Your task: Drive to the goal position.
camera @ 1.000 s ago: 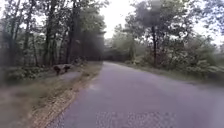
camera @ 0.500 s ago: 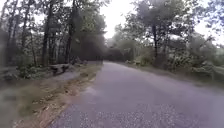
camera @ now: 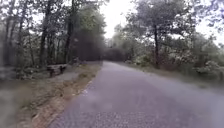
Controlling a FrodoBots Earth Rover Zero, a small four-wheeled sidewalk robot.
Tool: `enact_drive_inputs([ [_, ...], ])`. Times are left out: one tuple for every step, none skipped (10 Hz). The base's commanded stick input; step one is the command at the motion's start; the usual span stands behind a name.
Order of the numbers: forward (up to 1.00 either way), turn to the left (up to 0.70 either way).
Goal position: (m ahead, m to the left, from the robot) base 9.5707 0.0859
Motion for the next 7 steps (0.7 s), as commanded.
enact_drive_inputs([
  [0.45,0.0],
  [0.45,0.0],
  [0.45,0.0],
  [0.45,0.0],
  [0.45,0.0],
  [0.45,0.0],
  [0.45,0.0],
])
